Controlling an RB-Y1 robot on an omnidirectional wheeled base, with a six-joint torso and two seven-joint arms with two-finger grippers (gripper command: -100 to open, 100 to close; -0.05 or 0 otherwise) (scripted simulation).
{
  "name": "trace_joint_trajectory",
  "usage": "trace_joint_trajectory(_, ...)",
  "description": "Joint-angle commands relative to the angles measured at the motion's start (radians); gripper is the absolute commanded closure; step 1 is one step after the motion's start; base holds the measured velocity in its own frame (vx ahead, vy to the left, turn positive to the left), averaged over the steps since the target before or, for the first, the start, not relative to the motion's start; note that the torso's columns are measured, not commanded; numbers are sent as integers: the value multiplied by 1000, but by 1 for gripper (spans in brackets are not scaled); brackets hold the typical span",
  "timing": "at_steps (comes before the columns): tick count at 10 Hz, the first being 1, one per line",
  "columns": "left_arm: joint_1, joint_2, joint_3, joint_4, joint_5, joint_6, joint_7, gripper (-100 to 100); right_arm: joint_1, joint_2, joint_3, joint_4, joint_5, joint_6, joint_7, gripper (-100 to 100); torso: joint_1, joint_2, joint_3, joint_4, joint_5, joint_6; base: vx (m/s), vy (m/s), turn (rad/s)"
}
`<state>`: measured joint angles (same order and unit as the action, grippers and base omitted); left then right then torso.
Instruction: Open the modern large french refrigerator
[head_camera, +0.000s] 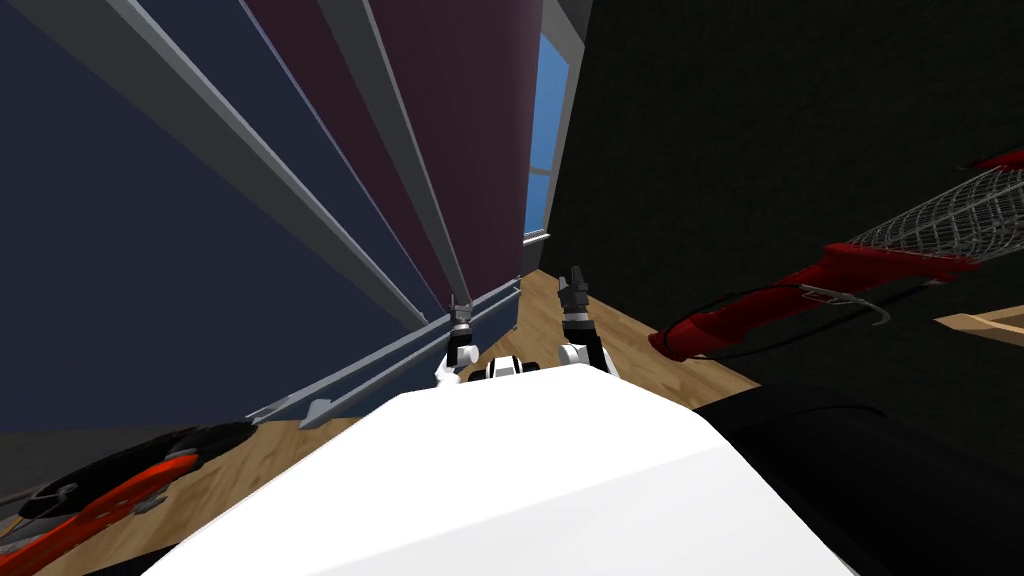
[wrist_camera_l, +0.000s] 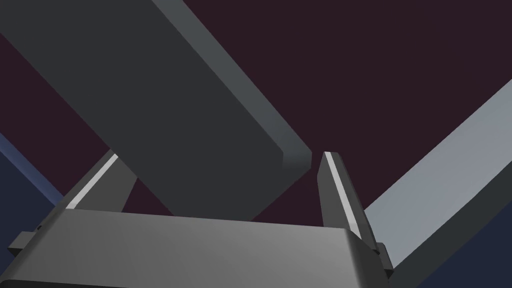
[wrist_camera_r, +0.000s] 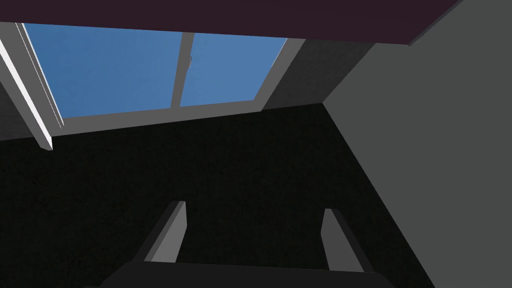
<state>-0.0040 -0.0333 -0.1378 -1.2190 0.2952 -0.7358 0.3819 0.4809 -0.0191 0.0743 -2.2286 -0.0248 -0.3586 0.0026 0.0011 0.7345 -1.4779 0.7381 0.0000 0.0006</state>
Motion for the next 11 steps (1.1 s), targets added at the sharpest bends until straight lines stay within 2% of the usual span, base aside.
trace_joint_trajectory(1,0,-4,1,-6,0,17,-5,-100,0,0,0,0,0,0,0,0,0,-3,-2,3,-1,0,-7,1,4)
trace_joint_trajectory(2,11,4,-2,-5,0,-7,3,100,0,0,0,0,0,0,0,0,0,-2,-2,1,-1,0,-8,-5,-43)
trace_joint_trajectory(3,24,8,-6,1,-1,-25,8,100,0,0,0,0,0,0,0,0,-1,-1,0,-1,0,1,-10,-8,-67)
trace_joint_trajectory(4,17,5,-4,-7,-1,-12,4,100,0,0,0,0,0,0,0,0,-2,2,1,-2,1,0,-9,-6,-9)
trace_joint_trajectory(5,2,35,3,12,-12,-16,48,100,0,0,0,0,0,0,0,0,-1,2,1,-1,0,-1,9,-178,271)
trace_joint_trajectory(6,2,35,3,12,-12,-16,48,100,0,0,0,0,0,0,0,0,-8,2,1,-1,-2,-3,33,-233,253)
trace_joint_trajectory(7,-15,65,11,31,-22,-14,91,100,0,0,0,0,0,0,0,0,-9,1,1,-2,-2,1,26,-283,359)
trace_joint_trajectory(8,-15,65,11,31,-22,-14,91,100,0,1,0,0,0,0,0,0,-9,0,0,-2,-1,2,23,-262,240)
trace_joint_trajectory(9,-32,94,19,51,-32,-13,135,100,0,0,0,0,0,0,0,0,-7,-2,-1,-2,0,7,28,-279,349)
trace_joint_trajectory(10,-49,124,28,70,-42,-12,160,100,0,0,0,0,0,0,0,0,-8,-4,-3,-2,-1,6,-25,-311,392)
trace_joint_trajectory(11,-49,124,28,70,-42,-12,178,100,0,1,0,0,0,0,0,0,-8,-2,-1,-2,-1,5,-19,-289,252)
